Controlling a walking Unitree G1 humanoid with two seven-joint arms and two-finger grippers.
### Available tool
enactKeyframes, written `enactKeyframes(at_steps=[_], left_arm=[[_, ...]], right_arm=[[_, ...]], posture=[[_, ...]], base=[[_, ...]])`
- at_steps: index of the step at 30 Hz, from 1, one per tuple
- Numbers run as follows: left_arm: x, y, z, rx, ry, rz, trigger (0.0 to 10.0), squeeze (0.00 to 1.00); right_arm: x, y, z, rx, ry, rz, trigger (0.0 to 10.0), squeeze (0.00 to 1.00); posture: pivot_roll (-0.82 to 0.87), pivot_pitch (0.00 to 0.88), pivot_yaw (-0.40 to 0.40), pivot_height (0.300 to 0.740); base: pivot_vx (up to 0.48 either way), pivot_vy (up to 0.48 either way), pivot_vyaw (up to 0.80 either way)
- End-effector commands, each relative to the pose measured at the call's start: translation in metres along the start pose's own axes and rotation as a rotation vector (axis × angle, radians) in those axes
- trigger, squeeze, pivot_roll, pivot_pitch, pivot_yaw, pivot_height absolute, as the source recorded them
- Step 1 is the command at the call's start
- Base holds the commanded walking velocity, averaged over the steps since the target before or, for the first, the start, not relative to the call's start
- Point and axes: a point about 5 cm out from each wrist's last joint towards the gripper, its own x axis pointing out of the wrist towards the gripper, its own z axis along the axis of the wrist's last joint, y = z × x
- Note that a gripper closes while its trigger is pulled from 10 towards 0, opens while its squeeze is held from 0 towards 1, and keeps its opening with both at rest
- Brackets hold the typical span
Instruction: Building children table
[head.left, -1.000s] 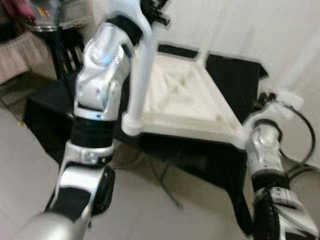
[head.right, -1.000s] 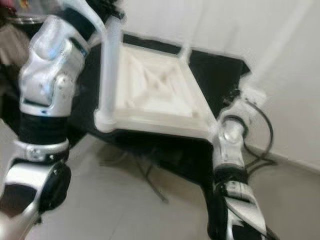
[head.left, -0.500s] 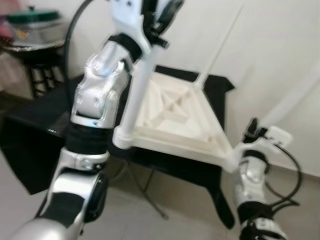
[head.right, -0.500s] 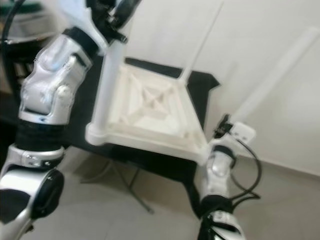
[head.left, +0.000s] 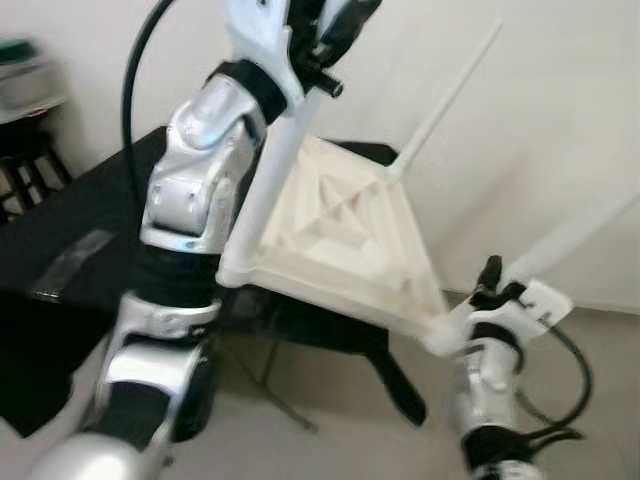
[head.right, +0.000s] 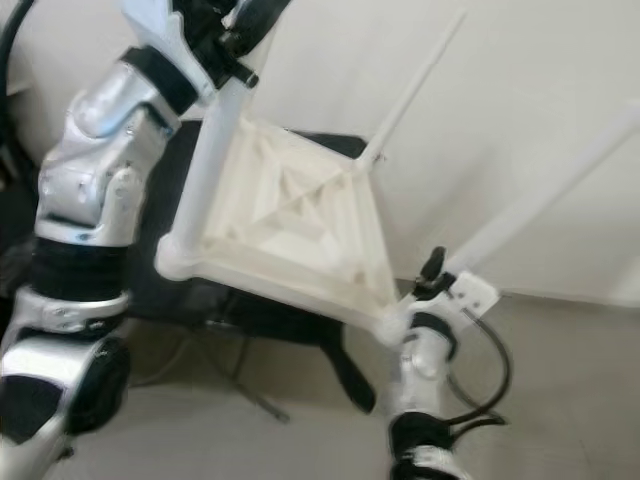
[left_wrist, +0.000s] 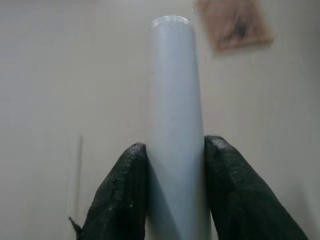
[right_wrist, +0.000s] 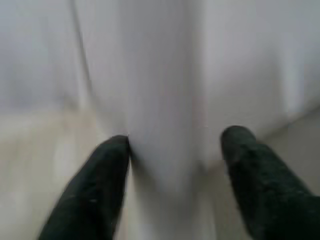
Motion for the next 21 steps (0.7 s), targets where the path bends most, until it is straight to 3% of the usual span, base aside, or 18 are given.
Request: enactKeyframes(at_steps=[1, 2, 6, 7, 15, 16, 17, 18, 21], left_arm=[[-0.035, 0.05, -0.062, 0.035, 0.267, 0.31, 10.0, 0.0], [-0.067, 0.066, -0.101, 0.076, 0.438, 0.44, 7.7, 0.0], [-0.067, 0.066, -0.101, 0.076, 0.438, 0.44, 7.7, 0.0], [-0.087, 0.076, -0.119, 0.102, 0.53, 0.527, 0.0, 0.0], [-0.096, 0.09, -0.119, 0.101, 0.565, 0.604, 0.0, 0.0], [-0.095, 0.092, -0.118, 0.116, 0.562, 0.616, 8.9, 0.0], [-0.095, 0.092, -0.118, 0.116, 0.562, 0.616, 8.9, 0.0], [-0.094, 0.092, -0.117, 0.124, 0.556, 0.625, 10.0, 0.0], [-0.093, 0.093, -0.117, 0.131, 0.553, 0.631, 10.0, 0.0]], right_arm=[[0.038, 0.206, 0.178, -0.249, -0.409, 0.703, 10.0, 1.0], [0.034, 0.205, 0.156, -0.31, -0.348, 0.756, 10.0, 1.0], [0.034, 0.205, 0.156, -0.31, -0.348, 0.756, 10.0, 1.0], [0.035, 0.201, 0.148, -0.331, -0.318, 0.784, 10.0, 0.0], [0.041, 0.182, 0.144, -0.314, -0.313, 0.763, 10.0, 0.0], [0.039, 0.181, 0.143, -0.312, -0.311, 0.766, 10.0, 0.0], [0.039, 0.181, 0.143, -0.312, -0.311, 0.766, 10.0, 0.0], [0.037, 0.18, 0.141, -0.311, -0.307, 0.769, 10.0, 0.0], [0.036, 0.18, 0.141, -0.31, -0.305, 0.773, 10.0, 0.0]], posture=[[0.09, 0.0, 0.0, 0.74], [0.09, 0.0, 0.0, 0.74], [0.09, 0.0, 0.0, 0.74], [0.08, 0.0, 0.0, 0.74], [0.08, 0.0, 0.0, 0.74], [0.08, 0.0, 0.0, 0.74], [0.08, 0.0, 0.0, 0.74], [0.07, 0.0, 0.0, 0.74], [0.07, 0.0, 0.0, 0.74]], base=[[0.0, 0.0, 0.0], [0.0, 0.0, 0.0], [0.0, 0.0, 0.0], [0.0, 0.0, 0.0], [0.0, 0.0, 0.0], [0.0, 0.0, 0.0], [0.0, 0.0, 0.0], [0.0, 0.0, 0.0], [0.0, 0.0, 0.0]])
